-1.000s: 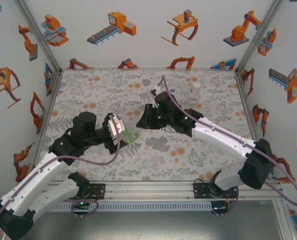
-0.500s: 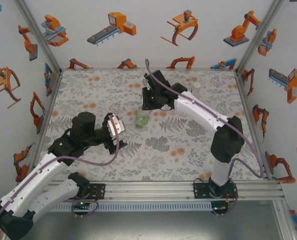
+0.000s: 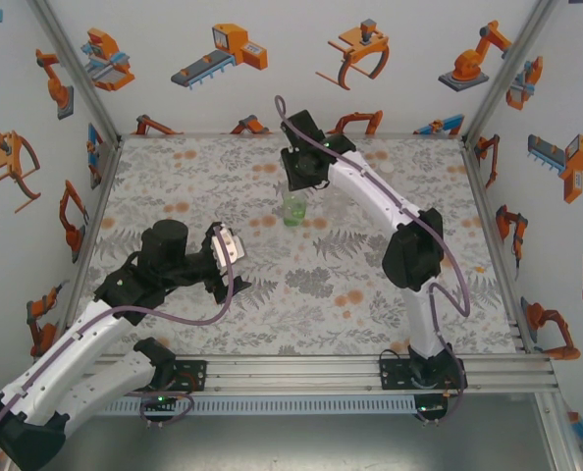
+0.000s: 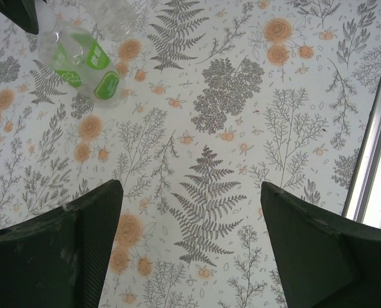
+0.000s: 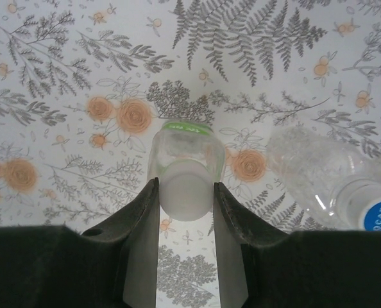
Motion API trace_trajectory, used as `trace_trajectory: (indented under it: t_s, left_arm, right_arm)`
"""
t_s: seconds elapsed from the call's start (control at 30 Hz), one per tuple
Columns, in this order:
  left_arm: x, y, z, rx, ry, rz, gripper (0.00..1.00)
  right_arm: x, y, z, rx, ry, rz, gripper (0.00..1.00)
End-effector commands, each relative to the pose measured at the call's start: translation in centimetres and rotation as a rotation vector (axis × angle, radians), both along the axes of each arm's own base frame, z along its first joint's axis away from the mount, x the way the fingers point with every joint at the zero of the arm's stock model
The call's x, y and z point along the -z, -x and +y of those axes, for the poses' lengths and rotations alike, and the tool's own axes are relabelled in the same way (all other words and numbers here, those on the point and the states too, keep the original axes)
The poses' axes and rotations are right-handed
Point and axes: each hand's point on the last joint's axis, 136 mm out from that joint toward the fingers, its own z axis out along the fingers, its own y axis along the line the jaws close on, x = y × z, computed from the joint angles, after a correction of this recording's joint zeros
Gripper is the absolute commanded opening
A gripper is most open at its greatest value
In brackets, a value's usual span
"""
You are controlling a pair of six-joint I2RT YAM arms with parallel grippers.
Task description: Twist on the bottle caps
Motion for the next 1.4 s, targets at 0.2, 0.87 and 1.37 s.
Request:
trace_trajectory:
  t_s: [0.2, 0.87, 1.37]
  left_arm:
    - [-0.1, 0.1, -0.3, 0.017, 0.020, 0.019, 0.81]
    - [0.0, 0.1, -0.4, 0.020, 0.020, 0.022, 0.81]
    - [0.2, -0.2, -0.1, -0.003, 0.010, 0.010, 0.84]
  right_arm:
    - [1.4, -1.6, -1.7, 0.021, 0.087, 0.013, 0.00]
    - [1.5, -2.0, -1.6, 0.022, 0.084, 0.017, 0.33]
    - [-1.8, -1.9, -1.3, 0.011, 0.047, -0.017, 0.47]
